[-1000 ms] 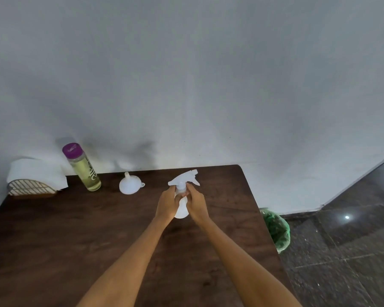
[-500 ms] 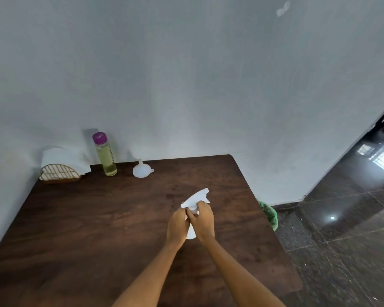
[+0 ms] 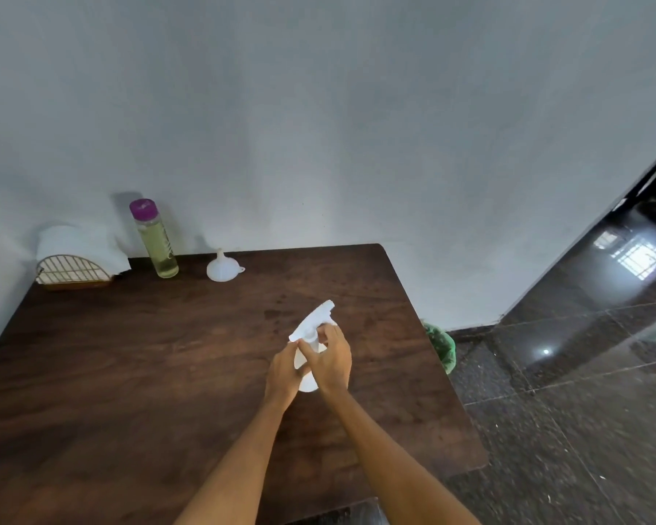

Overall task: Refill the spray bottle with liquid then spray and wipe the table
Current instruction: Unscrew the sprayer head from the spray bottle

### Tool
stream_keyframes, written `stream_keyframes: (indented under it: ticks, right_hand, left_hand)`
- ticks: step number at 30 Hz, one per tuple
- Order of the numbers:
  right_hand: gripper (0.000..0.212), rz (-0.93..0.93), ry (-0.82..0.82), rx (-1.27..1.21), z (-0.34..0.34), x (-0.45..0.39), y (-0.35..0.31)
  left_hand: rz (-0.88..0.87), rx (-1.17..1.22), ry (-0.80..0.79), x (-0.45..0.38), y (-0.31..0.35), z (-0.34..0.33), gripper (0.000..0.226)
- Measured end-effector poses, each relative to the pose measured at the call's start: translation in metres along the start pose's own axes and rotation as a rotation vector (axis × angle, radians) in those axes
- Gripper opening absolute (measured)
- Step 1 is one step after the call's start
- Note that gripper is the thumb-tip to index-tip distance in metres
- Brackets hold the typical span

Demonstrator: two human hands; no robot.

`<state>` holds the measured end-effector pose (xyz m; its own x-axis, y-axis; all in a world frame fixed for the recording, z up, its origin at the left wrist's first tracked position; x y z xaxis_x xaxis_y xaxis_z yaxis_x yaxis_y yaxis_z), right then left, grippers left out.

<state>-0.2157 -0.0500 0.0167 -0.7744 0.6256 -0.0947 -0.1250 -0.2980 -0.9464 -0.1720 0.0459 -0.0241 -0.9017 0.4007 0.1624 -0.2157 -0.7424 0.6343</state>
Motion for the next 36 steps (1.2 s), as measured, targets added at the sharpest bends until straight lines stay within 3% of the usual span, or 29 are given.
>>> stream_keyframes:
  ticks: [2, 5, 6, 8, 11, 13, 17, 23, 27, 31, 36]
  right_hand:
    - [0.017, 0.035, -0.112, -0.050, 0.000, -0.007, 0.001]
    - [0.016, 0.018, -0.267, -0.042, 0.000, -0.016, 0.005]
    - [0.020, 0.026, -0.282, -0.012, 0.000, -0.018, 0.004]
    - [0.029, 0.016, -0.260, 0.038, -0.001, -0.014, 0.001]
    - [0.027, -0.026, -0.133, -0.004, 0.000, -0.004, -0.004]
    - [0.022, 0.011, -0.124, -0.015, -0.002, -0.007, -0.006]
    - [0.016, -0.064, -0.321, -0.014, -0.007, -0.023, -0.005]
    - [0.022, -0.024, -0.047, -0.098, 0.003, -0.003, -0.010]
    - [0.021, 0.033, -0.125, -0.155, 0.003, -0.006, -0.011]
    - [0.048, 0.009, -0.125, 0.009, 0.006, -0.005, -0.009]
    - [0.030, 0.026, -0.087, 0.084, 0.002, -0.008, -0.018]
  left_hand:
    - [0.006, -0.010, -0.023, -0.001, -0.004, -0.001, 0.044]
    - [-0.012, 0.032, -0.005, 0.000, -0.004, -0.001, 0.079]
    - [-0.001, 0.035, 0.003, 0.002, -0.001, 0.000, 0.079]
    - [0.041, -0.001, 0.020, 0.003, 0.002, 0.001, 0.054]
    - [0.044, -0.014, 0.043, 0.002, 0.002, 0.001, 0.034]
    - [0.042, 0.001, 0.029, 0.004, 0.002, 0.004, 0.039]
    - [0.076, 0.020, 0.003, 0.002, -0.003, 0.002, 0.062]
    - [0.093, -0.024, 0.042, 0.000, 0.000, 0.001, 0.034]
    - [0.060, 0.027, 0.047, 0.000, 0.002, -0.001, 0.037]
    - [0.079, 0.027, 0.049, 0.000, 0.000, -0.002, 0.039]
    - [0.073, 0.024, 0.053, -0.001, 0.000, -0.001, 0.041]
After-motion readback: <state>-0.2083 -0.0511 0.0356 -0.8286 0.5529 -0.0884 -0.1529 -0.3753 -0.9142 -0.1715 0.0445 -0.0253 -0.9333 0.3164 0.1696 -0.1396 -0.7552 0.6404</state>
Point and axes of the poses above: each hand's wrist, its own x-axis away from the middle knuckle, its own z-axis out of the back of the hand, y = z × x, the point moved 7 cm from there along -x, towards the middle knuckle, and after that the axes turned 15 degrees about -x, right-handed, at the moved point
